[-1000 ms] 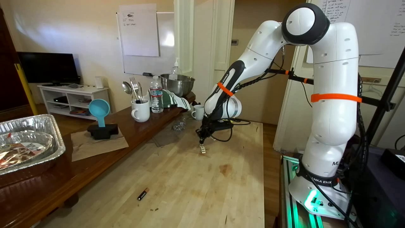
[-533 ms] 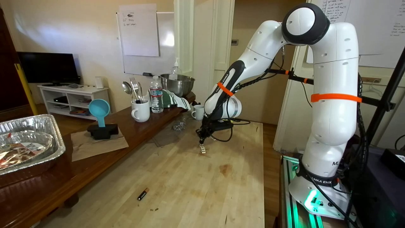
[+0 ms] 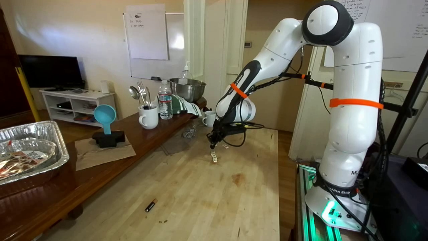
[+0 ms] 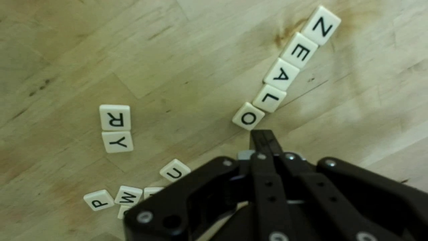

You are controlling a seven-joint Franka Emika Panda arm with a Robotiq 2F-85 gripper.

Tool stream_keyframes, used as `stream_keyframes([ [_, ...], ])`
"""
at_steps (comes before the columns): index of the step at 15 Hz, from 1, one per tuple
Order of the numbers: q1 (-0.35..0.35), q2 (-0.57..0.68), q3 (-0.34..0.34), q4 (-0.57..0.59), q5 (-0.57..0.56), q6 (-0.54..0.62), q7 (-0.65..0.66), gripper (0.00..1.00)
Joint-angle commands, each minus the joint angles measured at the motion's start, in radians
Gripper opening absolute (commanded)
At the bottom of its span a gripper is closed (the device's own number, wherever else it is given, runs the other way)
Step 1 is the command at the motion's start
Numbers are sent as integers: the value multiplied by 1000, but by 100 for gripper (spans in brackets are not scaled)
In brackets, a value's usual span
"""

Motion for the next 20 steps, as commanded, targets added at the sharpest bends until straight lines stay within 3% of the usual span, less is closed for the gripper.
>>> stream_keyframes([
  [1,-22,-38,9,-6,15,-54,-26,0],
  [12,-57,15,-88,99,-27,-48,-22,0],
  [18,-163,38,6,186,42,-222,-377,0],
  [20,-181,39,8,207,31,-307,-473,0],
])
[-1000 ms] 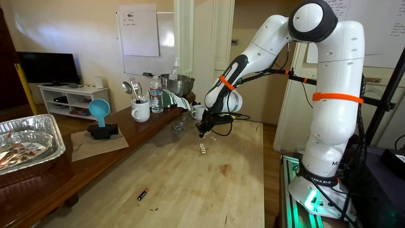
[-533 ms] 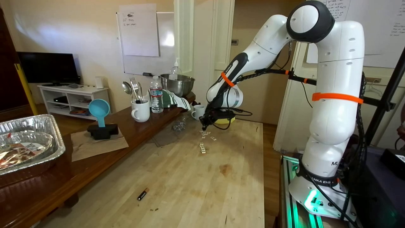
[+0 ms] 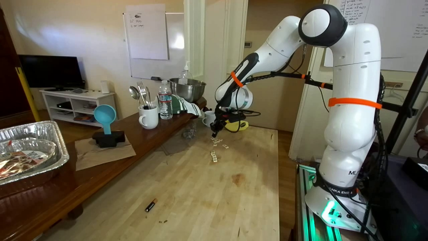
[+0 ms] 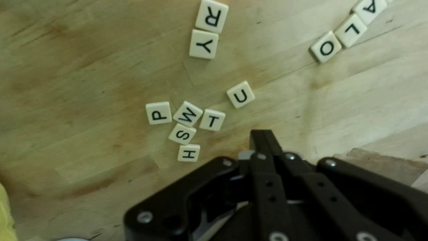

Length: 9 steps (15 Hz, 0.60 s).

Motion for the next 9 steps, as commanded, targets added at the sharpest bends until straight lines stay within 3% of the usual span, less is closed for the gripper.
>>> stream_keyframes([
  [1,0,16,-24,55,32,-159,-209,0],
  [2,5,9,-36,61,25,-202,-253,0],
  [3,47,-1,-66,34,28,-133,-170,1],
  [6,50,-1,-81,49,30,-178,-235,1],
  [9,58,5,-83,43,26,-141,-265,0],
])
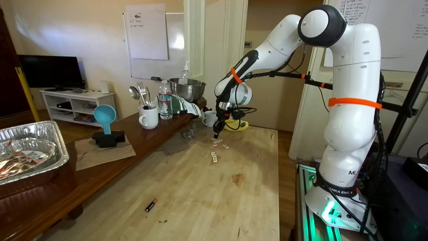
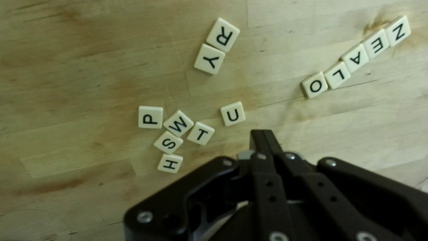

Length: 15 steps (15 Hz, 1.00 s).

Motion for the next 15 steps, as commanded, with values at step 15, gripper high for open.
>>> stream_keyframes([
  [15,27,165,-26,112,35,117,-438,0],
])
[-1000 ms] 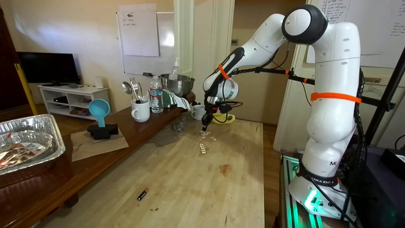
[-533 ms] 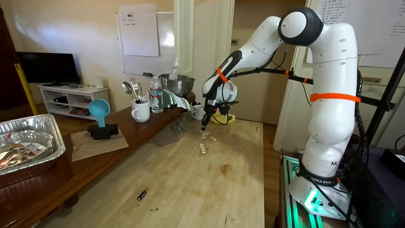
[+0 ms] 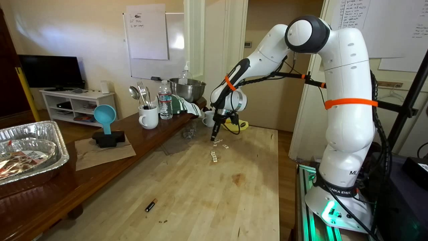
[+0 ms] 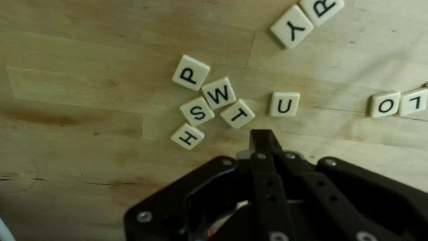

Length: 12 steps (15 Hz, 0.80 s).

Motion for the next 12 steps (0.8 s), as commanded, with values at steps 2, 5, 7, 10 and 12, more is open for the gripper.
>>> stream_keyframes([
  [2,-25,44,14,42,6,13,-105,0],
  [5,-24,52,2,49,-14,1,-133,0],
  [7,-16,54,-11,47,-38,-2,-139,0],
  [10,-13,63,-18,47,-59,1,-140,0],
  [12,-10,69,-17,45,-59,13,-129,0],
])
